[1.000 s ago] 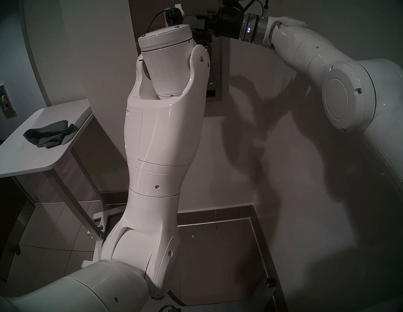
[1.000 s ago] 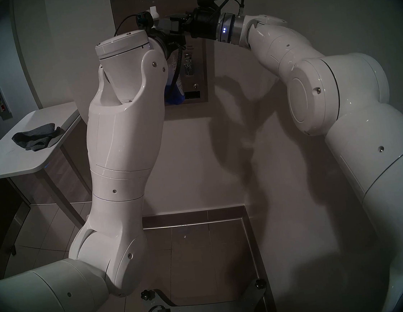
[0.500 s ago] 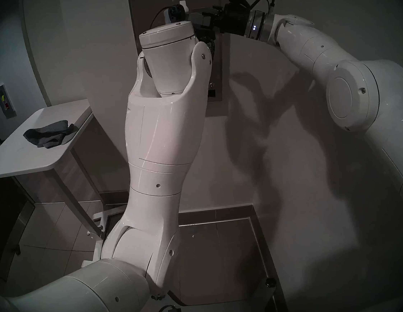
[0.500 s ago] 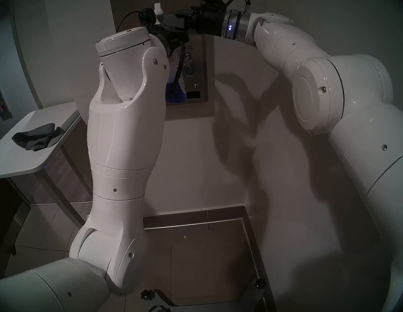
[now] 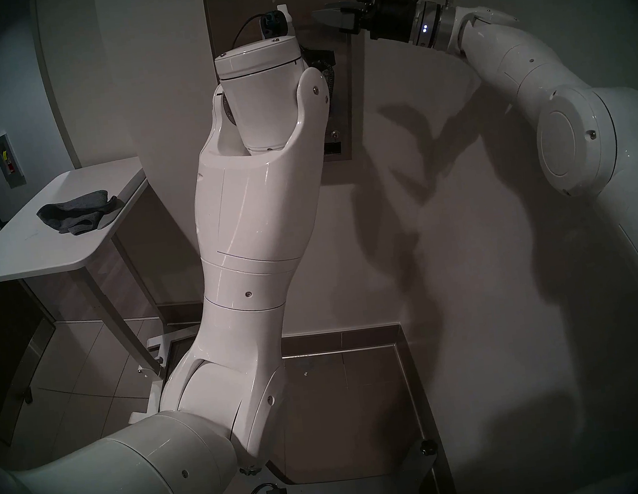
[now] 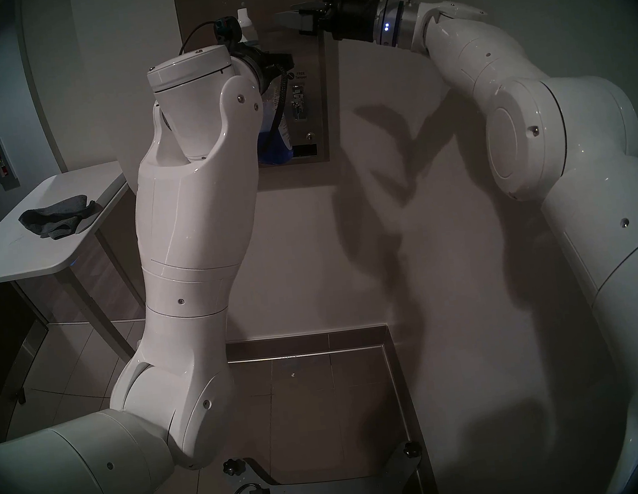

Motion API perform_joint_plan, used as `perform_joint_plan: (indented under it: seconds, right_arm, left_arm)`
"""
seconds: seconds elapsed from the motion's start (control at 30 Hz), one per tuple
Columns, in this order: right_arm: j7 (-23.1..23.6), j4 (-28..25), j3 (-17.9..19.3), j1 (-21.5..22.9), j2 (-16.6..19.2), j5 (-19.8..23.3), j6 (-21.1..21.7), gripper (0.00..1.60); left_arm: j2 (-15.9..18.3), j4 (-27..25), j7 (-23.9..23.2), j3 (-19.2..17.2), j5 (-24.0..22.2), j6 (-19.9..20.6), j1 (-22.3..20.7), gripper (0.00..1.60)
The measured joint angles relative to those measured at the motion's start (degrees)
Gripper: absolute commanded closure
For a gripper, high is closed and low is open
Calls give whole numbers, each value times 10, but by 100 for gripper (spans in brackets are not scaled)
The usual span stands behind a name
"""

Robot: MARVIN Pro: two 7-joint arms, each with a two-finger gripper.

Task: Pick up the cleaner bottle and spray the cleaner onto the surface

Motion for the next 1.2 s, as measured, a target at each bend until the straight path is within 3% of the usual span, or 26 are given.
perform_joint_plan:
  seconds: [0.43,1.2]
  right_arm:
    - [-22,-4,2,-16,-29,0,3,0]
    - [-164,2,23,-71,-40,2,-65,0]
  left_arm:
    - [-1,0,0,0,2,2,2,160]
    - [-4,0,0,0,6,7,6,160]
